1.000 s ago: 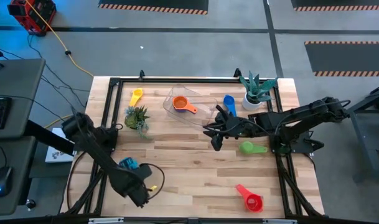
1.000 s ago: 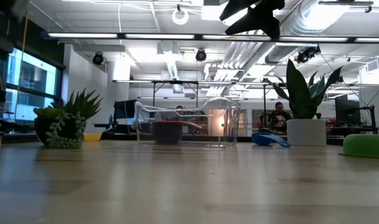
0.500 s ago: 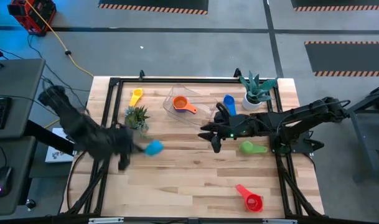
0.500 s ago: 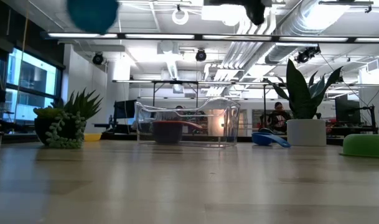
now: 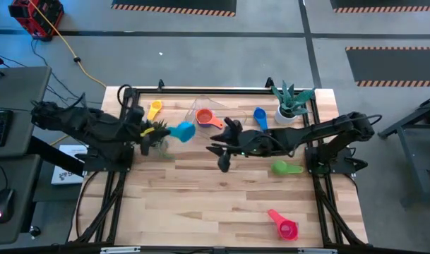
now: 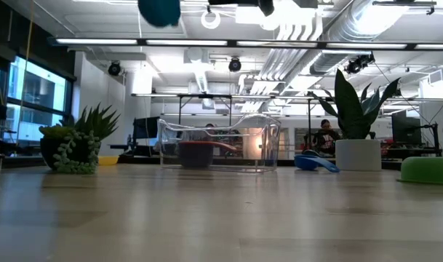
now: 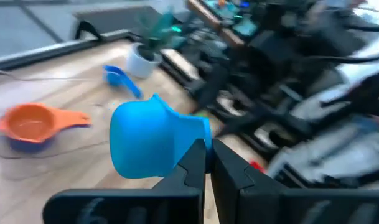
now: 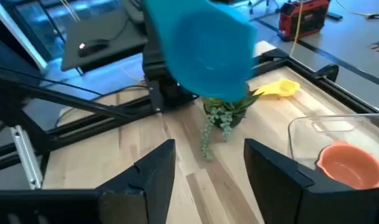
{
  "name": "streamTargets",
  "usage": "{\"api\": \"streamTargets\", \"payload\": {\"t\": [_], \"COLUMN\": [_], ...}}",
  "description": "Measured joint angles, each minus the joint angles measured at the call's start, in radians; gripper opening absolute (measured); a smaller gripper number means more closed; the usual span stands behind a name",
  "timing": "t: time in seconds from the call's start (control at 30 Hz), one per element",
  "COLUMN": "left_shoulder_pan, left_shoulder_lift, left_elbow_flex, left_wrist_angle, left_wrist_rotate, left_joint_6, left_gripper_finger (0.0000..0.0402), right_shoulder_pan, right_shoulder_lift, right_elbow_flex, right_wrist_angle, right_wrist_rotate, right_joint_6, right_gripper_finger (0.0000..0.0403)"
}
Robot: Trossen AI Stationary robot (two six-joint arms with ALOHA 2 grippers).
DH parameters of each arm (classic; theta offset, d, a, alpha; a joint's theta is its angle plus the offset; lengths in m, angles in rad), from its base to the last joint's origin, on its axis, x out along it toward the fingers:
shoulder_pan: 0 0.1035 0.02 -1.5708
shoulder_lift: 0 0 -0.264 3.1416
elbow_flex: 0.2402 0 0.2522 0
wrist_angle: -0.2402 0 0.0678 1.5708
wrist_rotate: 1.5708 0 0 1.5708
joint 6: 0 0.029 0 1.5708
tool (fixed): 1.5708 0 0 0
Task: Nest measuring cups in basket
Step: Stack the light blue measuring cup on top of the orange measuring cup on the transparent bin
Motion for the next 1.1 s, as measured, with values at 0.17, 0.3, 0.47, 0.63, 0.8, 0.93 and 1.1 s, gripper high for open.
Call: {"api": "streamTargets", "payload": {"t": [0.17,0.3,0.47,0.63,0.8,0.93,1.1], "left_shoulder_pan": [0.031,0.031,0.031,0.031,0.031,0.031,0.032], "left_shoulder_lift": [-0.089,-0.134,-0.125,-0.107,-0.079,-0.022,0.048], "left_elbow_flex": [-0.193,-0.385,-0.486,-0.493,-0.494,-0.494,-0.493], "left_wrist_angle": [0.264,0.579,0.779,0.801,0.956,1.129,1.278], "left_wrist_rotate": [0.012,0.015,-0.012,-0.186,-0.266,-0.242,-0.232], "left_joint_6": [-0.031,-0.026,-0.019,0.107,0.350,0.527,0.661], "left_gripper_finger": [0.0001,0.0001,0.0001,0.0001,0.0001,0.0001,0.0001], "right_shoulder_pan": [-0.006,-0.031,-0.066,-0.090,-0.074,-0.089,-0.122], "right_shoulder_lift": [0.013,0.013,0.039,0.054,0.065,0.103,0.152], "right_elbow_flex": [0.076,0.077,0.070,0.070,0.071,0.070,0.070], "right_wrist_angle": [-0.071,-0.059,-0.051,-0.033,0.005,0.145,0.442], "right_wrist_rotate": [0.034,0.081,0.125,0.061,0.160,0.191,0.158], "right_joint_6": [0.015,0.097,0.255,0.606,0.890,1.040,1.045], "right_gripper_finger": [0.0218,0.0236,0.0240,0.0240,0.0240,0.0240,0.0240]}}
